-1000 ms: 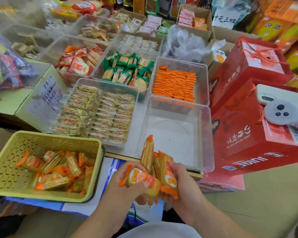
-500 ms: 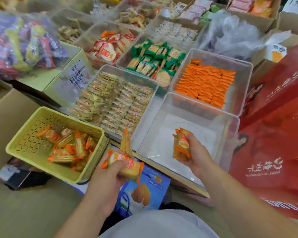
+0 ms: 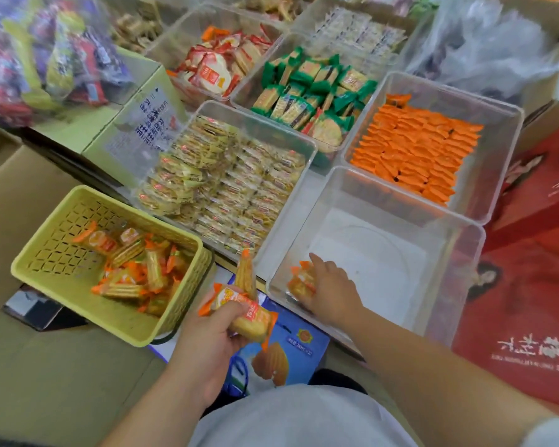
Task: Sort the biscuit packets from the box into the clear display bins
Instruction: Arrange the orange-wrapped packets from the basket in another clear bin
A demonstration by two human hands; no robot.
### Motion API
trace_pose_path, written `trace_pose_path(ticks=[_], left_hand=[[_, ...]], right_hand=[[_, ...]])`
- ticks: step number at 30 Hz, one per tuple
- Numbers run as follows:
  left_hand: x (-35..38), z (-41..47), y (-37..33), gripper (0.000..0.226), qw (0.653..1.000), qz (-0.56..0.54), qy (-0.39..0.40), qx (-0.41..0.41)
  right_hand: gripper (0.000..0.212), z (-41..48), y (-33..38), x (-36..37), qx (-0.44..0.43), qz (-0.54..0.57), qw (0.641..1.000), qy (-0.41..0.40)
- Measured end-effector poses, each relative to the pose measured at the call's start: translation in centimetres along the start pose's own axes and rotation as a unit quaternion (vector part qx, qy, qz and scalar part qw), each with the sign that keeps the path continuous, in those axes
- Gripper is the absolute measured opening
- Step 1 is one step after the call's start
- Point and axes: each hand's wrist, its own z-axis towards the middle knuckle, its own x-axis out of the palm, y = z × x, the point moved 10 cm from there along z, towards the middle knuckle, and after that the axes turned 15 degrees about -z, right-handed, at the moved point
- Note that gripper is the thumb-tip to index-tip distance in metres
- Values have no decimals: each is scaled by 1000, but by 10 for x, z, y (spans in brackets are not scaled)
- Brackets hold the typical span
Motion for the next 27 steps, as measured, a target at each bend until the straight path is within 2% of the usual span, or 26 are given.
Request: trace_pose_path(ticks=[2,5,7,11,12,14,17,19,21,22,23,25,27], left_hand=[[-2,4,1,29,1000,5,-5,-11],[-2,9,-2,9,1000,8,4,-24],[-4,14,-3,11,1000,6,6,-29],[-2,18,-6,19,999,8,14,-30],[-1,18,-6,27,999,6,18,-27],[5,18,-7,30,998,10,49,-28],[21,14,-10,28,992,30,116,-27],[32,10,-15,31,987,62,148,-16],[43,6,-17,31,979,103,177,-14],[49,3,-17,30,973,129,192,-15],[56,0,-16,30,965,157,208,-19],[66,-5,-10,26,948,209,236,-32],[71,-7,-3,20,935,251,248,-46]], right_hand=[[89,1,7,6,-16,-41,999,23],[77,1,-1,6,-2,-14,999,29],[67,2,-7,7,0,16,999,33],[64,2,-21,10,14,73,996,44],[63,1,-24,9,17,83,995,47],[59,-1,-29,2,37,110,992,40],[49,-9,-27,-28,59,157,985,-25],[41,-20,-17,-51,71,271,958,-52],[46,-33,6,-58,73,479,875,24],[49,-40,24,-58,60,552,827,88],[51,-48,40,-60,35,592,794,133],[48,-59,58,-65,2,608,779,154],[40,-64,61,-63,8,594,792,140]])
